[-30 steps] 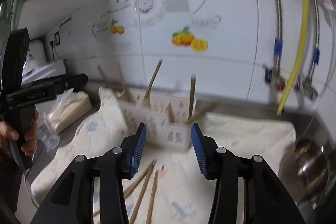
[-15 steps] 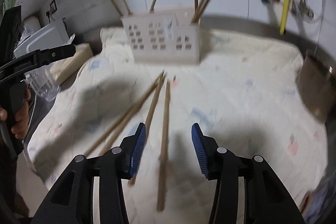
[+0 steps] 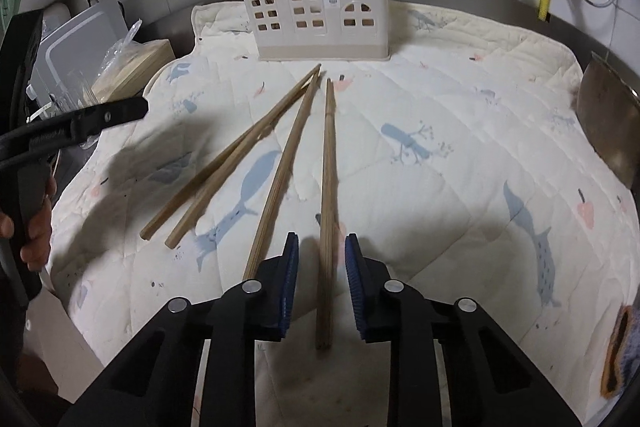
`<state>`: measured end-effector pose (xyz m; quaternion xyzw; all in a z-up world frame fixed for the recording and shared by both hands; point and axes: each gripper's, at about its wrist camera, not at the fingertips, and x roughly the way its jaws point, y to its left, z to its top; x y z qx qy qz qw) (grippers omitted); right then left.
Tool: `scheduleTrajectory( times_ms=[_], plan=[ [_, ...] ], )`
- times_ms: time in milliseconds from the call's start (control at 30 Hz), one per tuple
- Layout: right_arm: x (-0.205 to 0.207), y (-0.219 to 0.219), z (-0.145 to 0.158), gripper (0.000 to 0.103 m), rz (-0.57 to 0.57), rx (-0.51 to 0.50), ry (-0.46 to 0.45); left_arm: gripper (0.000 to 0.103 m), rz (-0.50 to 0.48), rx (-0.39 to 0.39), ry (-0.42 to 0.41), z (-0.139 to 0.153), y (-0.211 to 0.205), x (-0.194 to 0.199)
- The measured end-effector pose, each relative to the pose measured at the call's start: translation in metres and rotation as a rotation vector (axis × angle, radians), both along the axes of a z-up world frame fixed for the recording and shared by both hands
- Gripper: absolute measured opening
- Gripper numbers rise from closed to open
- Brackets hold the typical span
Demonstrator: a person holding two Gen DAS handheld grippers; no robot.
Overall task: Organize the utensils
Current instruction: 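Grasp a chopstick with the left tool while the right tool grasps another, then raise both held chopsticks and insert them upright into the white holder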
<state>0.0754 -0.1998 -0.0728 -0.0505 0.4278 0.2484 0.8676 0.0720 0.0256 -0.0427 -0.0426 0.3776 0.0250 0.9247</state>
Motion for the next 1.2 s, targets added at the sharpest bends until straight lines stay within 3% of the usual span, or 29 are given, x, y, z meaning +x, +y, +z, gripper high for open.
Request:
scheduleTrajectory(
  times_ms=[67,267,433,533,733,1000,1200],
  plan=[
    [0.000,0.000,-0.002,0.019,-0.002,-0.006,-0.001,0.094,-0.034,0.012,0.011,-0.007,-0.011,-0.001],
    [0.000,-0.003,-0.002,0.012,-0.012,-0.004,-0.004,0.068,-0.117,-0.018,0.057,-0.022,-0.033,-0.001],
    [-0.003,-0.001,-0.003,0.012,-0.012,-0.025,-0.020,0.042,-0.171,-0.050,0.084,-0.030,-0.044,-0.001],
    [-0.005,0.002,-0.003,0.011,-0.005,-0.054,-0.042,0.031,-0.199,-0.055,0.094,-0.033,-0.050,-0.001],
    [-0.006,-0.002,-0.003,0.007,-0.014,-0.050,-0.046,0.024,-0.215,-0.060,0.112,-0.039,-0.057,0.003],
    [-0.006,-0.001,-0.005,0.007,-0.020,-0.045,-0.051,0.023,-0.216,-0.054,0.117,-0.043,-0.059,0.010],
    [-0.007,-0.004,0.000,0.007,-0.023,-0.046,-0.064,0.007,-0.214,-0.062,0.124,-0.039,-0.056,0.013]
  ],
)
